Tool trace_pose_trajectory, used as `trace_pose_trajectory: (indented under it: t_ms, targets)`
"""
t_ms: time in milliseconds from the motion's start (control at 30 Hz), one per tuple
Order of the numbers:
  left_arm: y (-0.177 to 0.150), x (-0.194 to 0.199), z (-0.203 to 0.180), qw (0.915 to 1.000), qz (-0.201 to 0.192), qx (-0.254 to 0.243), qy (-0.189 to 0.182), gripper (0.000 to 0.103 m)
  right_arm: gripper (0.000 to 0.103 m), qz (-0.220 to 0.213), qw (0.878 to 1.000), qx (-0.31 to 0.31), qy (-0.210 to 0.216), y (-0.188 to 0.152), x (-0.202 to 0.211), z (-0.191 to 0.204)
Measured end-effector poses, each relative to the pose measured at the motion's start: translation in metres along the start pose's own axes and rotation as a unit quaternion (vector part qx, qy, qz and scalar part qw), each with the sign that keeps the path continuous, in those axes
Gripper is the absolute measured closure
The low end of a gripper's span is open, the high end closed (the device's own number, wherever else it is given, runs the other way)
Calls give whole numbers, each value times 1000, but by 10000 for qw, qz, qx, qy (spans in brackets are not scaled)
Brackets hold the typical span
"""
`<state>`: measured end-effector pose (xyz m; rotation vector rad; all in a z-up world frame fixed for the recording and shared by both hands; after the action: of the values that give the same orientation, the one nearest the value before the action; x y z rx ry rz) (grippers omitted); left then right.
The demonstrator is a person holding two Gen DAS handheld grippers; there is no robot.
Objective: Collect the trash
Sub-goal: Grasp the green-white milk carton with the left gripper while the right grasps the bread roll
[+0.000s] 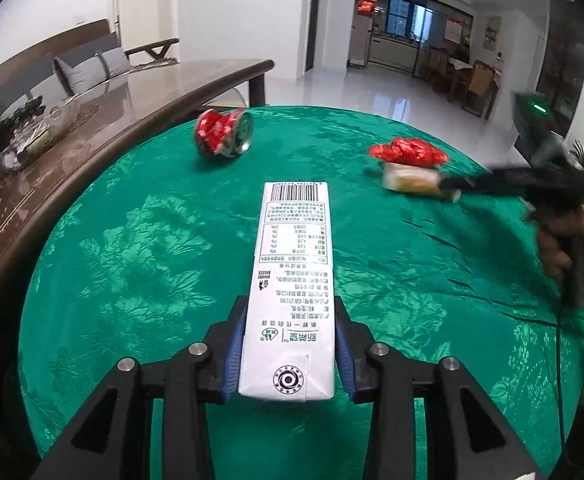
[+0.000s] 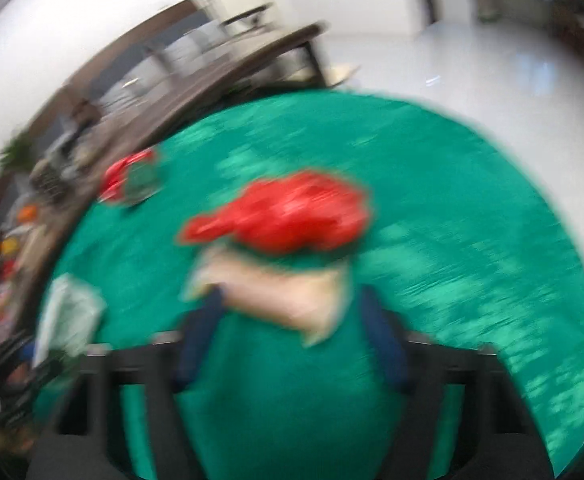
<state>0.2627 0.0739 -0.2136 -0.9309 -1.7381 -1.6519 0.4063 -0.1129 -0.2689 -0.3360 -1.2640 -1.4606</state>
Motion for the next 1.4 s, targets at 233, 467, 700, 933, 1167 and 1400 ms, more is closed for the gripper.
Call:
trace_pose_trajectory:
  t_ms: [233, 467, 700, 933, 1167, 1400]
  targets:
    - [1, 1, 12, 9997, 48, 226, -16, 63, 25, 537, 9868, 1513, 201, -41, 19, 77]
    - [-4, -2, 10, 9998, 39, 178, 76, 64, 49, 526, 9858, 1470, -614, -4, -39, 85]
    - [-16, 9, -19, 9993, 69, 122, -346, 64, 85, 496, 9871, 1214, -921, -46, -8, 78]
    - [-57, 35, -58, 9973, 192, 34, -704, 56, 83, 323, 9887, 1063, -1002, -166, 75, 92]
    - [-75, 19, -79, 9979, 390, -471, -211, 24, 38, -39, 9807, 1293, -1469, -181, 68, 85]
    - [-77, 10, -76, 9984, 341, -462, -21, 16, 37, -193, 9794, 1339, -1502, -181, 70, 88]
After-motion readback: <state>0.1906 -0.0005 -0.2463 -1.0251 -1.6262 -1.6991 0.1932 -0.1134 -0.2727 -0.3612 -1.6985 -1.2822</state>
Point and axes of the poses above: each gripper's, at about its wrist camera, not at the fingertips, and x roughly against the way its jaws point, z to its left, y to its top, the point moved 10 cm from there along -x, roughly the way its jaws point, and after that the axes turned 2 degrees about z, right-handed, at the moved point
